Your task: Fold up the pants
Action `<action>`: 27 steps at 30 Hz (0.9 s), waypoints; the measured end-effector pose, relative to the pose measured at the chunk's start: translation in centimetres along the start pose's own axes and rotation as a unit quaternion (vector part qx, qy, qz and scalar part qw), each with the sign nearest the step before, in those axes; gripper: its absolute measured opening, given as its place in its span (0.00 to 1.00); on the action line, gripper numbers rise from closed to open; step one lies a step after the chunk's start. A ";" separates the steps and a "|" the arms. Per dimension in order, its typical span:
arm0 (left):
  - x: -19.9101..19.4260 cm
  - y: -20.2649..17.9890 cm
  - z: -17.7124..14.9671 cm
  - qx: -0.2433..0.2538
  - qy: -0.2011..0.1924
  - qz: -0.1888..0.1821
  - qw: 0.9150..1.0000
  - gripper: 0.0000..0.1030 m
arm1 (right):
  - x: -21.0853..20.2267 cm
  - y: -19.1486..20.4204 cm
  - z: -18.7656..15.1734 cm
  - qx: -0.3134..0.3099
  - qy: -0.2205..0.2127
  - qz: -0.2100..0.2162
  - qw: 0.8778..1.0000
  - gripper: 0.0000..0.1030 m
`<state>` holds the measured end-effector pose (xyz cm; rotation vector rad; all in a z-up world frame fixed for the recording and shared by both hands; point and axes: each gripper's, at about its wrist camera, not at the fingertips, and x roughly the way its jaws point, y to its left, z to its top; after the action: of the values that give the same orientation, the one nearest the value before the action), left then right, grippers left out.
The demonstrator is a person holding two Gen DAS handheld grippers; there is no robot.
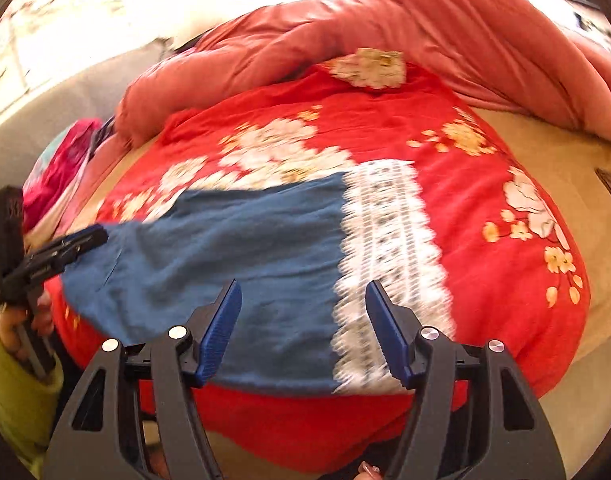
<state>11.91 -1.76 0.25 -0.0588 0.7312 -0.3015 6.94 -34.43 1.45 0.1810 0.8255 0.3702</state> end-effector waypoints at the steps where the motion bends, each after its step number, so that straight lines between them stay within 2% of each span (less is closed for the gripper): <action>1: 0.9 0.1 0.6 0.001 0.006 -0.001 1.000 0.42 | 0.2 -0.6 0.4 0.009 0.001 -0.002 1.000 0.61; 4: 1.5 -2.0 1.9 0.003 0.036 0.000 0.999 0.45 | 0.6 -1.6 1.9 0.018 -0.004 -0.002 1.000 0.65; 8: 4.4 -1.6 4.6 -0.002 0.086 -0.016 0.996 0.52 | 1.2 -3.0 4.6 0.005 -0.005 -0.024 1.000 0.66; 11: 6.2 -1.3 5.8 0.007 0.091 -0.014 0.996 0.54 | 2.6 -4.6 6.5 0.014 0.009 -0.021 1.000 0.66; 13: 7.2 -0.9 5.7 0.002 0.102 -0.013 0.995 0.54 | 3.9 -5.8 7.4 0.025 0.024 -0.016 0.999 0.66; 16: 8.6 -0.1 4.8 -0.019 0.123 -0.046 0.991 0.54 | 6.5 -7.2 8.6 0.036 0.052 -0.005 0.998 0.66; 25: 10.7 0.2 4.0 -0.012 0.144 -0.082 0.986 0.54 | 12.3 -9.9 9.9 0.090 0.099 0.052 0.990 0.67; 27: 11.1 0.2 3.9 -0.013 0.145 -0.084 0.986 0.54 | 12.7 -10.1 9.8 0.094 0.099 0.066 0.989 0.61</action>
<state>22.37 -5.06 -4.08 -0.1023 1.0229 -0.4673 24.58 -38.95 -3.69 0.3803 1.0476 0.4387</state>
